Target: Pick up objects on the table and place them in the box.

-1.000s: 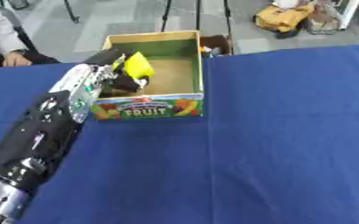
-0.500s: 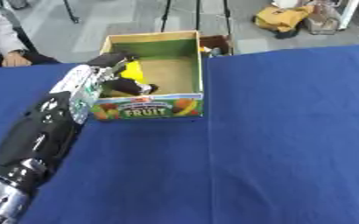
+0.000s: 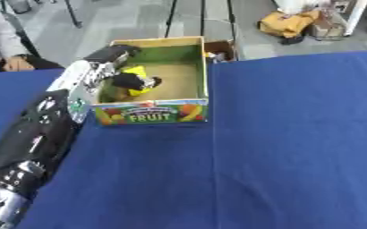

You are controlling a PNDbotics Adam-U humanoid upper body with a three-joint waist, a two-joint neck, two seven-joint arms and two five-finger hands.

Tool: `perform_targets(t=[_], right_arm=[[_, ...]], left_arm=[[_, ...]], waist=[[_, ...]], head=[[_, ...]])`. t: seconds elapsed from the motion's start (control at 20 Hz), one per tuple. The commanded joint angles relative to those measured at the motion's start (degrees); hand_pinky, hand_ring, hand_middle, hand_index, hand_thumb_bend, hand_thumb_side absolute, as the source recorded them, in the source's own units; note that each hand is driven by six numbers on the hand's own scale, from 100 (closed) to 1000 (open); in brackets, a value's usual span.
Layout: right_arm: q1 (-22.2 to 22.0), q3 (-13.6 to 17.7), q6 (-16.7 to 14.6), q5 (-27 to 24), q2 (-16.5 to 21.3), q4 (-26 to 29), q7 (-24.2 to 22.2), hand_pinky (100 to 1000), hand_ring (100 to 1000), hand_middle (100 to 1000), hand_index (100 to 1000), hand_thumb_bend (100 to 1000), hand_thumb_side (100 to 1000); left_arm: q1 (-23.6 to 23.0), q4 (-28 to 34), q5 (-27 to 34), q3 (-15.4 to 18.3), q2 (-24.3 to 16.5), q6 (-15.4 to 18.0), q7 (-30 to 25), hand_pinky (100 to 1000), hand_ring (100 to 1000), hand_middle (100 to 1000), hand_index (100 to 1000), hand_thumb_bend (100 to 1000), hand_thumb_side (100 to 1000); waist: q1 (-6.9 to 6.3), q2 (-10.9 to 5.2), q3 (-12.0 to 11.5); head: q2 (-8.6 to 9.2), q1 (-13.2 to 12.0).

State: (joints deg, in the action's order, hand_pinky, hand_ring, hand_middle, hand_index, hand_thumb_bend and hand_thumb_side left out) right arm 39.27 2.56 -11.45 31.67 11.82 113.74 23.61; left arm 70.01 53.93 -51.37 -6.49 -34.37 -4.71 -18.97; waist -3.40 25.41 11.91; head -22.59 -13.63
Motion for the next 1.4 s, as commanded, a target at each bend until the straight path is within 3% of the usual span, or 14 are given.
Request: perform_targets(t=[0.05, 0.1, 0.15, 0.45, 0.75, 1.1, 1.4], right_arm=[[0.12, 0.53, 0.19, 0.13, 0.8, 0.85, 0.17, 744, 853, 641, 855, 100, 1000], [-0.09, 0.56, 0.23, 0.21, 0.84, 0.85, 0.22, 744, 853, 642, 855, 100, 1000], [-0.34, 0.61, 0.27, 0.29, 0.88, 0.85, 0.28, 744, 853, 643, 855, 100, 1000], [-1.68, 0.79, 0.43, 0.85, 0.66, 0.85, 0.76, 746, 852, 649, 855, 100, 1000], [-2.59, 0.82, 0.42, 1.52, 0.01, 0.85, 1.26, 748, 852, 658, 855, 100, 1000], [-3.03, 0.87, 0.33, 2.33, -0.86, 0.85, 2.01, 751, 851, 669, 855, 100, 1000], [-3.16, 0.81, 0.25, 2.71, -2.06, 0.85, 2.37, 751, 850, 676, 855, 100, 1000]], left_arm=[[0.77, 4.86, 2.28, 0.82, -2.65, 0.26, 1.64, 706, 827, 853, 1000, 463, 692], [0.6, 6.16, 3.06, 0.86, -3.1, 0.33, 1.88, 706, 826, 853, 1000, 427, 756], [0.41, 7.47, 3.86, 0.86, -3.69, 0.55, 2.15, 705, 825, 851, 1000, 455, 682], [-2.6, 15.24, 8.63, 0.58, -7.11, 2.61, 3.28, 689, 811, 835, 1000, 389, 654], [-9.05, 22.79, 13.28, -0.14, -10.88, 5.39, 3.31, 673, 795, 821, 1000, 297, 628], [-17.91, 31.67, 18.74, 3.07, -14.35, 7.8, 8.26, 629, 752, 775, 979, 247, 582], [-25.73, 39.49, 23.55, 6.56, -12.06, 10.69, 13.07, 580, 710, 737, 916, 210, 553]], waist=[[0.24, -2.39, -0.52], [0.23, -2.75, -0.78], [0.22, -3.16, -1.07], [0.35, -5.83, -2.63], [0.81, -8.49, -4.02], [1.83, -11.0, -5.88], [3.23, -12.53, -7.1]], head=[[-1.14, 0.88], [-1.49, 1.16], [-1.88, 1.5], [-3.8, 3.34], [-5.41, 5.19], [-7.42, 7.97], [-9.12, 9.04]])
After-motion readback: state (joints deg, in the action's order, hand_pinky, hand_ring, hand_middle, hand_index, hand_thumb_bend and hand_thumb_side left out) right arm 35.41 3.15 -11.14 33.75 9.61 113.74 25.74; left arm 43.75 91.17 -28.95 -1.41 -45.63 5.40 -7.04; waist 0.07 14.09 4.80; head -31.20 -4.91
